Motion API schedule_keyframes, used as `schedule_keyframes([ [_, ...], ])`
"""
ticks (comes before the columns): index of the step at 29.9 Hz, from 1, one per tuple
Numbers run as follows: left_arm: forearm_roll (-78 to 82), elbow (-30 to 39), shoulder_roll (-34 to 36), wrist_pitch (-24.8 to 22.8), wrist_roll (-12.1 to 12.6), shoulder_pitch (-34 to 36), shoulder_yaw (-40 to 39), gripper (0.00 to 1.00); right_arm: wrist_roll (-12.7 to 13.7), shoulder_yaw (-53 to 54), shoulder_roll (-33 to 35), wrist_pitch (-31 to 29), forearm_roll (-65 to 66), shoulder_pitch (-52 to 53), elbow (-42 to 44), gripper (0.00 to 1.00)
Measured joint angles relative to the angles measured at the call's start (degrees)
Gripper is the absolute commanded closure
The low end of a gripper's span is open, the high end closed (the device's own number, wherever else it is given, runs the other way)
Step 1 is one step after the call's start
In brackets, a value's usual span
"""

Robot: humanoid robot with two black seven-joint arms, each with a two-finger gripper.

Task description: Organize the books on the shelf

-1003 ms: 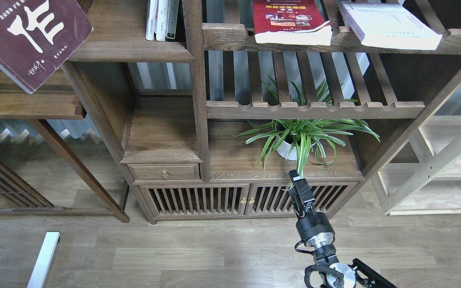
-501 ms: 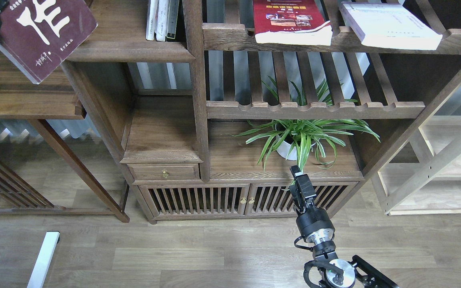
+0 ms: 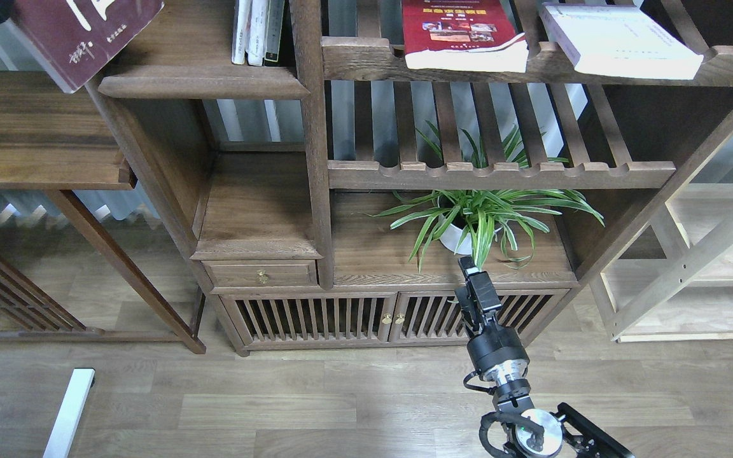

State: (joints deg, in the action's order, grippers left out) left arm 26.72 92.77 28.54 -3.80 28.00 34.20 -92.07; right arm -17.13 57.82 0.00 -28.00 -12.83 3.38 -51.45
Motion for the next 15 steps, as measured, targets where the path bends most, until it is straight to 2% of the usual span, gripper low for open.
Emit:
schedule_keyframes([
  [15,0.02,-11.29,0.3,0.47,0.0,11.01,8.43,0.98,0.0,-0.05,0.0,0.0,-0.44,-0.48,-1.5,0.01],
])
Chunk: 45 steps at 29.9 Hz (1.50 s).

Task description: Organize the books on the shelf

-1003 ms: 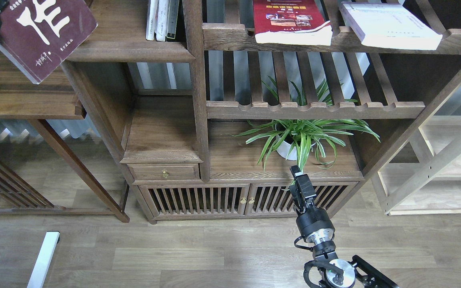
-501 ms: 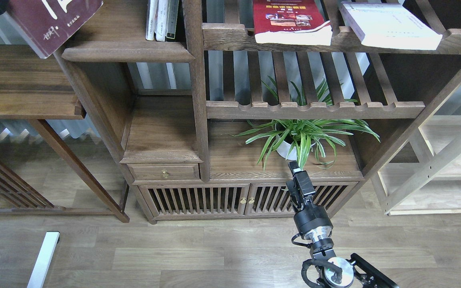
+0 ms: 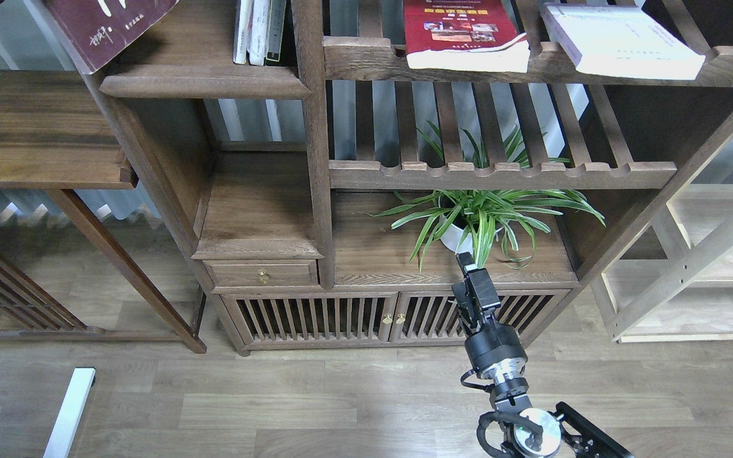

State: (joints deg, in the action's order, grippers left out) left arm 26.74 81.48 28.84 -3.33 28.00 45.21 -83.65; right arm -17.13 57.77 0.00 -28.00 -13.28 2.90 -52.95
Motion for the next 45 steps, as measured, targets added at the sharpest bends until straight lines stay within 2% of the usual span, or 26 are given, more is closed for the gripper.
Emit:
schedule_keyframes([
  [14,0.06,-11.21,0.21,0.88,0.0,13.32,12.19,0.98,0.0,0.06,0.0,0.0,-2.09,0.34,-0.49,0.01],
  [33,0.0,-21.25,-2.34,0.69,0.0,21.52,16.97,0.98,-0.01,1.28,0.0,0.0,-6.0,0.54,-1.35,0.01],
  [45,0.24,-26.71,-6.41,2.81,0.0,25.59,21.89,0.97,0.06,2.43,0.0,0.0,-7.46,0.53,-2.22,0.01],
])
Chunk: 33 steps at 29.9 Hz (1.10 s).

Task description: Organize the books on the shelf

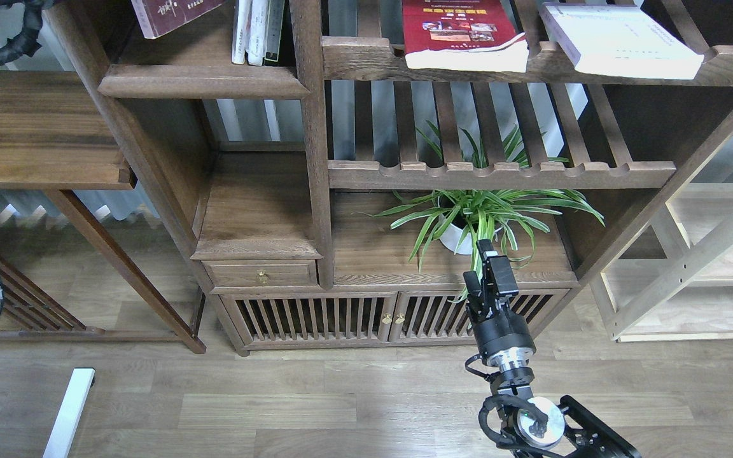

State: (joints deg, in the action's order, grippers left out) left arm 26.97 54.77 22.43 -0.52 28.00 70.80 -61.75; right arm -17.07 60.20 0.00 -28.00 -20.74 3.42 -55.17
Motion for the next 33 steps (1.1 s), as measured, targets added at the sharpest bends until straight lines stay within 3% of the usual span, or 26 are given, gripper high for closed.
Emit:
schedule_keyframes([
  [8,0.01,-7.41,-3.07,0.04,0.0,3.97,2.75,0.97,0.03,0.58,0.0,0.0,-1.92,0.0,-0.03,0.01],
  [33,0.01,-17.78,-6.16,-0.72,0.0,10.14,7.63,0.96,0.02,1.94,0.0,0.0,-3.81,0.06,-0.03,0.01],
])
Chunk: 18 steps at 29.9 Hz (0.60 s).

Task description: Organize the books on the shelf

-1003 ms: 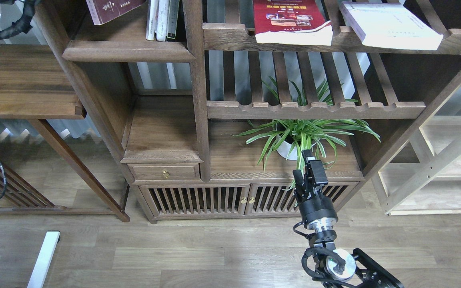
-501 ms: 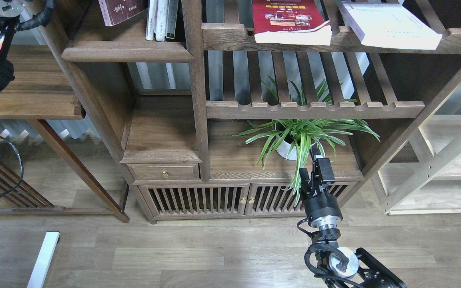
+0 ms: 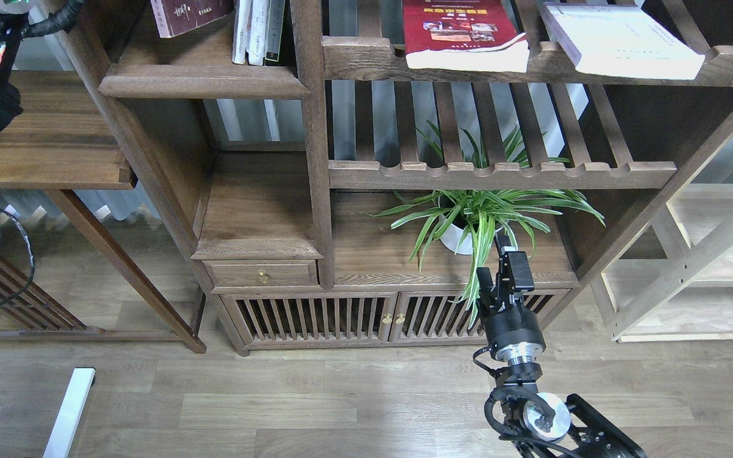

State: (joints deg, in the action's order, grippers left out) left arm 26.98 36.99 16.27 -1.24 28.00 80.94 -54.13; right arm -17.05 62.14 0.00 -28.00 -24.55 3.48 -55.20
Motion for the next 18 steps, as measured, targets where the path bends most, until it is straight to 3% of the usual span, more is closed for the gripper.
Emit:
schedule_keyframes([
  [8,-0.03,0.18,-0.93,-0.28,0.0,0.23,1.88,0.97,0.0,0.13,0.0,0.0,-0.32,-0.37,0.0,0.01],
  [18,-0.17,0.99,-0.96,-4.06,-0.01,0.66,6.07,0.96,0.0,0.31,0.0,0.0,-1.63,-0.41,-0.52,0.01],
])
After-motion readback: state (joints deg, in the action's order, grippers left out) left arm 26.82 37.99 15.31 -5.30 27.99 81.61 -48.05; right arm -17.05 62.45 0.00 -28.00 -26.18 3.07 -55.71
